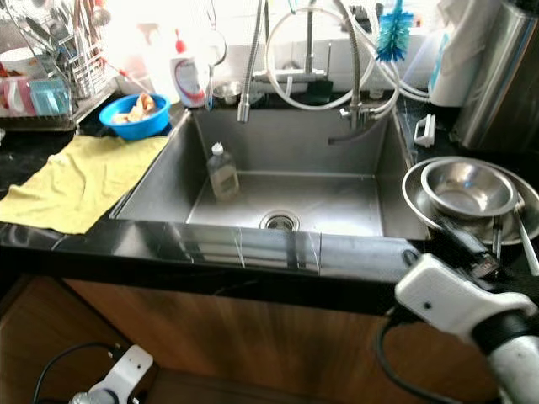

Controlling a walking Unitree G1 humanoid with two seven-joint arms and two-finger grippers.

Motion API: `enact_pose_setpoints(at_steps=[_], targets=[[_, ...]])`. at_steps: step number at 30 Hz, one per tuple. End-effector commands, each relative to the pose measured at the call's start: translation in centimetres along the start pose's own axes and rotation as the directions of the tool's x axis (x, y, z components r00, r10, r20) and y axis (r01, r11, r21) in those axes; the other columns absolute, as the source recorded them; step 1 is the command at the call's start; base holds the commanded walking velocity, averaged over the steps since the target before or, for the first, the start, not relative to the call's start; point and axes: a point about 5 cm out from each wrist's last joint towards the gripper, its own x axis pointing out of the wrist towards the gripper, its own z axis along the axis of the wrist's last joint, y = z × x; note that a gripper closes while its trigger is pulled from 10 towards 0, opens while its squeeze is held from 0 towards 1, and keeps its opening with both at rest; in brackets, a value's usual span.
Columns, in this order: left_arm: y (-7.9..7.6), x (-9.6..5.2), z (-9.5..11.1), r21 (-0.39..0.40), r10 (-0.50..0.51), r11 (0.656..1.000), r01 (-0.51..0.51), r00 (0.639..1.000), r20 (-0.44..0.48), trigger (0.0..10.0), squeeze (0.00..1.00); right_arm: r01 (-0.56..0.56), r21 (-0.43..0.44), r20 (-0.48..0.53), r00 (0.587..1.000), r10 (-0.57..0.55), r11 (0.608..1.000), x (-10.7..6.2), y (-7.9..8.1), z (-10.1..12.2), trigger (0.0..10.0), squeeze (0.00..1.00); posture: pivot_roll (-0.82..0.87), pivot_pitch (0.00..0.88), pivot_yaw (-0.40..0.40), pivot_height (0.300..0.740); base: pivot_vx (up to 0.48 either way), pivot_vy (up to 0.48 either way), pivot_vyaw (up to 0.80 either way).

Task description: Kitchen organization

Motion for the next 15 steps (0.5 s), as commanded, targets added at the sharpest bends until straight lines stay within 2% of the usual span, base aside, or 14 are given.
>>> enact_pose_setpoints(at_steps=[1, 4, 8, 15], targets=[[0.42, -0.08, -0.23, 0.011, 0.003, 1.0, -0.003, 1.0, -0.01, 10.0, 0.0, -0.004, -0.003, -0.066, 0.998, 0.004, 1.0, -0.46, 0.01, -0.59, 10.0, 0.0, -0.21, 0.0, 0.127, 0.74, 0.0, 0.0, 0.0], [0.46, -0.1, -0.29, 0.015, 0.0, 1.0, 0.0, 1.0, -0.011, 10.0, 0.0, 0.067, 0.052, -0.135, 0.989, -0.059, 0.996, -0.58, -0.65, -1.37, 10.0, 0.0, -0.22, 0.0, 0.133, 0.74, 0.0, 0.0, 0.0], [0.4, -0.12, -0.41, 0.027, -0.005, 1.0, 0.006, 1.0, -0.014, 10.0, 0.0, 0.069, 0.072, -0.113, 0.992, -0.061, 0.995, -0.4, -0.68, -0.84, 10.0, 0.0, -0.22, 0.0, 0.134, 0.74, 0.0, 0.0, 0.0], [0.3, -0.12, -0.45, 0.031, -0.008, 0.999, 0.009, 1.0, -0.015, 10.0, 0.0, 0.084, 0.085, -0.146, 0.987, -0.071, 0.993, -0.39, -0.72, -1.06, 10.0, 0.0, -0.22, 0.0, 0.133, 0.74, 0.0, 0.0, 0.0]])
